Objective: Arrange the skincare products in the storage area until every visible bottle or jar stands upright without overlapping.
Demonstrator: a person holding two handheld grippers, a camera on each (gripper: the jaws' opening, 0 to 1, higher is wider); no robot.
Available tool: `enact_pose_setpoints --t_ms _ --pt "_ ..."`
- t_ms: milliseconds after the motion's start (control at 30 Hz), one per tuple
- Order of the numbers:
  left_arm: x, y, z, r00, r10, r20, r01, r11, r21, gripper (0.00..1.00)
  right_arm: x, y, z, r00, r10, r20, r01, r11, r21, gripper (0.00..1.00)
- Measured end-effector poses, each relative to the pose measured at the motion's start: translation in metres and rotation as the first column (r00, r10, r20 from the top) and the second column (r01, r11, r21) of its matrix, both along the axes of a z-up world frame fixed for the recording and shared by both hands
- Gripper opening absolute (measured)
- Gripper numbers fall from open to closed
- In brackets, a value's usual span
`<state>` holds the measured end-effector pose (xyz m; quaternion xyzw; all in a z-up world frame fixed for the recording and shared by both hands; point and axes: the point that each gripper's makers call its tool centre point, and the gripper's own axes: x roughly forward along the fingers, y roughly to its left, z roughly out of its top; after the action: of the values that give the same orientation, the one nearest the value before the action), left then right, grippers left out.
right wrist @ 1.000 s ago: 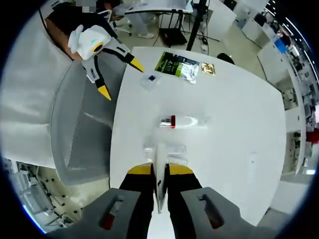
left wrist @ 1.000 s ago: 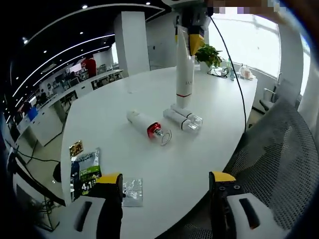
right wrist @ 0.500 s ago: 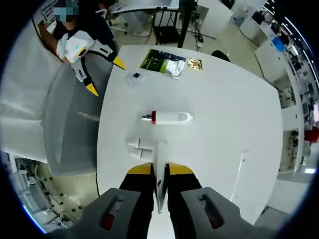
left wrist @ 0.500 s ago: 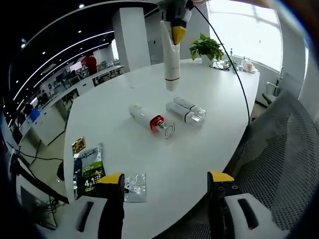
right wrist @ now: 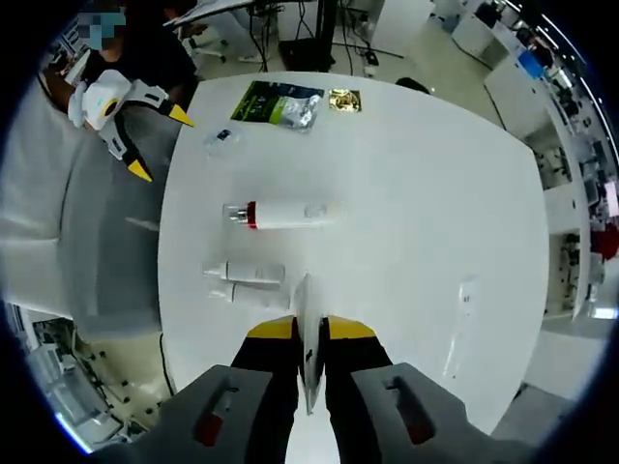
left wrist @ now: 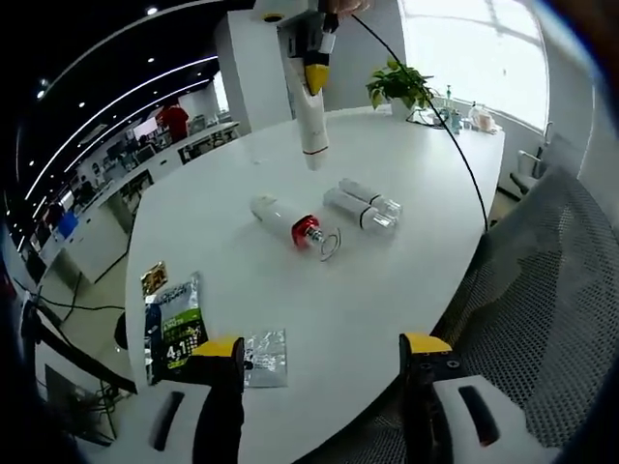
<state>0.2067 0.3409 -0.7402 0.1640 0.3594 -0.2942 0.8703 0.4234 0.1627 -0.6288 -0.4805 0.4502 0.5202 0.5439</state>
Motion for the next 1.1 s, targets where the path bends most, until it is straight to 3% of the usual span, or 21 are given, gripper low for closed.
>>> enact_pose_setpoints --t_ms 500,967,1100 --pt "-0.001 0.009 -0.006 1.0 0.018 -0.015 -0.017 0.999 0.046 0.65 0.027 0.008 -0.025 1.0 0.002 -0.018 -0.002 1.0 -0.013 0.07" --pt "-0.001 0.009 -0.005 1.0 0.019 -0.016 -0.018 0.999 0.044 0.64 0.043 0.012 -0.038 1.0 0.009 0.004 -0.009 1.0 -0.016 0.07" --pt "-0.002 0.009 -0.006 1.0 0.014 -0.018 -0.014 0.999 0.043 0.63 0.042 0.014 -0.044 1.0 0.01 -0.018 -0.011 1.0 -0.023 0.07"
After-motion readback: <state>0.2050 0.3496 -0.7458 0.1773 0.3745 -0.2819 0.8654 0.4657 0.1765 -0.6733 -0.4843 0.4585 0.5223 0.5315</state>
